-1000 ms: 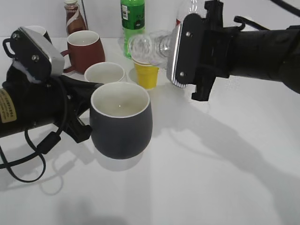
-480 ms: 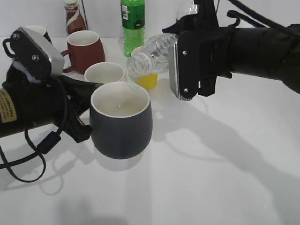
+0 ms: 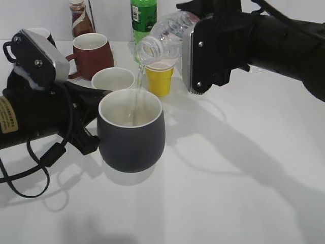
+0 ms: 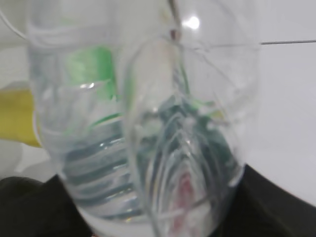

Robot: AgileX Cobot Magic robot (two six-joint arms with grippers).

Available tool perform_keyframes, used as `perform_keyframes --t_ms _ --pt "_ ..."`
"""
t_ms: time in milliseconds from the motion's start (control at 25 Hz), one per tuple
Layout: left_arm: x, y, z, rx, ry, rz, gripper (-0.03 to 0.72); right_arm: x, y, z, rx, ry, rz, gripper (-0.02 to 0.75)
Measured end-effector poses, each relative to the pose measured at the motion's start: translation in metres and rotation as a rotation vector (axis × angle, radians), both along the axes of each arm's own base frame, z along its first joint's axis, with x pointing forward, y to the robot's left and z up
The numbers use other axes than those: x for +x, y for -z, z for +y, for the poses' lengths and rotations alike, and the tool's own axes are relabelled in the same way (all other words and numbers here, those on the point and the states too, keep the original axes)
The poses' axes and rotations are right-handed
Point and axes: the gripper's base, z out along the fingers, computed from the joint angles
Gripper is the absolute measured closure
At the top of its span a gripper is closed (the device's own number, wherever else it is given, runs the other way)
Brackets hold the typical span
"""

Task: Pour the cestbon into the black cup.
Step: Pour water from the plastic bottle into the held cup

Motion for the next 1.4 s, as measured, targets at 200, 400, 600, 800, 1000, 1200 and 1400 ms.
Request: perform_keyframes --t_ms 200,400,600,800,1000,1200,1400 --pt "0.0 0.0 0.0 0.0 0.0 0.0 0.636 0.0001 -0.0024 0.0005 0.002 -0.006 -0.034 0.279" --pt "0.0 0.0 0.0 0.0 0.0 0.0 0.636 0.0001 -0.0041 0.0008 -0.004 -0.012 -0.063 0.279" --pt "-0.0001 0.0 -0.0001 0.001 0.002 -0.001 0.636 0.0 -0.0064 0.0012 -0.014 -0.019 -0.103 0.279" --pt "-0.0001 0.0001 -0.0001 0.003 0.003 -0.001 0.636 0.0001 -0.0065 0.0012 -0.036 -0.022 -0.123 0.279" --pt "-0.0003 0.0003 -0.0002 0.007 0.006 -0.002 0.636 0.0001 -0.0067 0.0012 -0.048 -0.024 -0.135 0.279" --pt "-0.0004 0.0005 -0.0002 0.011 0.009 -0.002 0.636 0.0001 -0.0071 0.0012 -0.05 -0.025 -0.143 0.279" --pt "-0.0005 0.0007 -0.0001 0.013 0.009 -0.002 0.636 -0.0007 -0.0064 0.0022 0.037 -0.016 -0.062 0.279"
